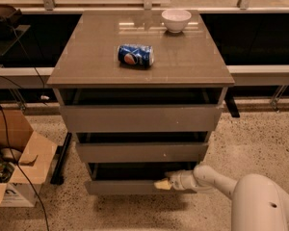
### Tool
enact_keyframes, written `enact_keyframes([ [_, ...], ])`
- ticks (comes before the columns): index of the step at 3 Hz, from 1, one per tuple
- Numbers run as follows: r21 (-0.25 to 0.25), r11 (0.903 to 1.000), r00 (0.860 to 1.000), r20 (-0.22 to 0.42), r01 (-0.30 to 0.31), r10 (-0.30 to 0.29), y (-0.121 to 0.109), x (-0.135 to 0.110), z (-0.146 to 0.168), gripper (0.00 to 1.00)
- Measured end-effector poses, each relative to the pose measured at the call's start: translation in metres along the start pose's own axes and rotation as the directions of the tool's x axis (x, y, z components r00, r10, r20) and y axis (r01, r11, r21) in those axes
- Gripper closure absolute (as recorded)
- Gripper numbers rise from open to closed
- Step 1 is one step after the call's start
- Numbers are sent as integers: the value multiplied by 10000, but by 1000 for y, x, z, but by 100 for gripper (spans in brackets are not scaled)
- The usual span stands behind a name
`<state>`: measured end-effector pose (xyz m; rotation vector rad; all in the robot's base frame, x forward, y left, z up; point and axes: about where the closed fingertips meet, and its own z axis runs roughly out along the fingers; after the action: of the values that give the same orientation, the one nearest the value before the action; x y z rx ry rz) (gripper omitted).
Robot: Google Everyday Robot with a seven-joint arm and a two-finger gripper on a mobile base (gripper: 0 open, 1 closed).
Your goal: Open bottom drawer
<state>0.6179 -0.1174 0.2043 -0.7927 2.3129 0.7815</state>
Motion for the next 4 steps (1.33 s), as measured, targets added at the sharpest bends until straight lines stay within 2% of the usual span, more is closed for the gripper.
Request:
enact_keyframes([
  [1, -96, 9994, 9980, -519, 345, -349, 1, 3, 4, 0],
  [2, -399, 9942, 9782, -1790, 999, -1054, 5, 18, 8, 0],
  [3, -1046, 9782, 9222, -3284, 1795, -2043, 12, 45, 5, 19],
  [4, -1117, 9761, 9150, -3421, 1866, -2141, 13, 45, 2, 42],
])
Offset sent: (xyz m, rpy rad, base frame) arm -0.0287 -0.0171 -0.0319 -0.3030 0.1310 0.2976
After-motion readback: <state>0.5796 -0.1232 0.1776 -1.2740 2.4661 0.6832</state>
